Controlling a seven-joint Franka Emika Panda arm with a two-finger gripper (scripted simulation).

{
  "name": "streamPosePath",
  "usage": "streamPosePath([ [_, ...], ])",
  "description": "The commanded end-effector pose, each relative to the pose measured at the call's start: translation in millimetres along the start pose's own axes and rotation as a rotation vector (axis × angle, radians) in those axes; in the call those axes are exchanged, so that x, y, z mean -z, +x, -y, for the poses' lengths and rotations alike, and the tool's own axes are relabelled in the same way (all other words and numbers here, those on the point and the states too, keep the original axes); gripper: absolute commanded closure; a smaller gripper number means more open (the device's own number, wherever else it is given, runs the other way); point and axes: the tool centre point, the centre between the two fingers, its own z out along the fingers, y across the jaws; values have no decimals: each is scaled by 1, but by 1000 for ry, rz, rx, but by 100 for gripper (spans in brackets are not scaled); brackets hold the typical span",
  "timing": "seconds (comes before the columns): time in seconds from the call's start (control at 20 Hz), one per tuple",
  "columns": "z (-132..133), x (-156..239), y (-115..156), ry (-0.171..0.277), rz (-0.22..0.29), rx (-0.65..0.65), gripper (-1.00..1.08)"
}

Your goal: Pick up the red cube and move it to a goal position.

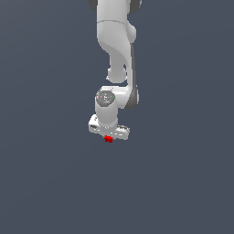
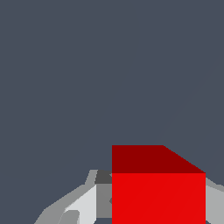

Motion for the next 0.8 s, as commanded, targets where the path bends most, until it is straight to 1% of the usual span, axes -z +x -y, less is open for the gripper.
streamPosePath([
  [0.0, 22, 6, 8, 0, -1, 0, 108],
  [0.15, 46, 12, 17, 0, -1, 0, 108],
  [0.35, 66, 17, 26, 0, -1, 0, 108],
  [0.55, 77, 19, 31, 0, -1, 0, 108],
  [0.75, 80, 20, 33, 0, -1, 0, 108],
])
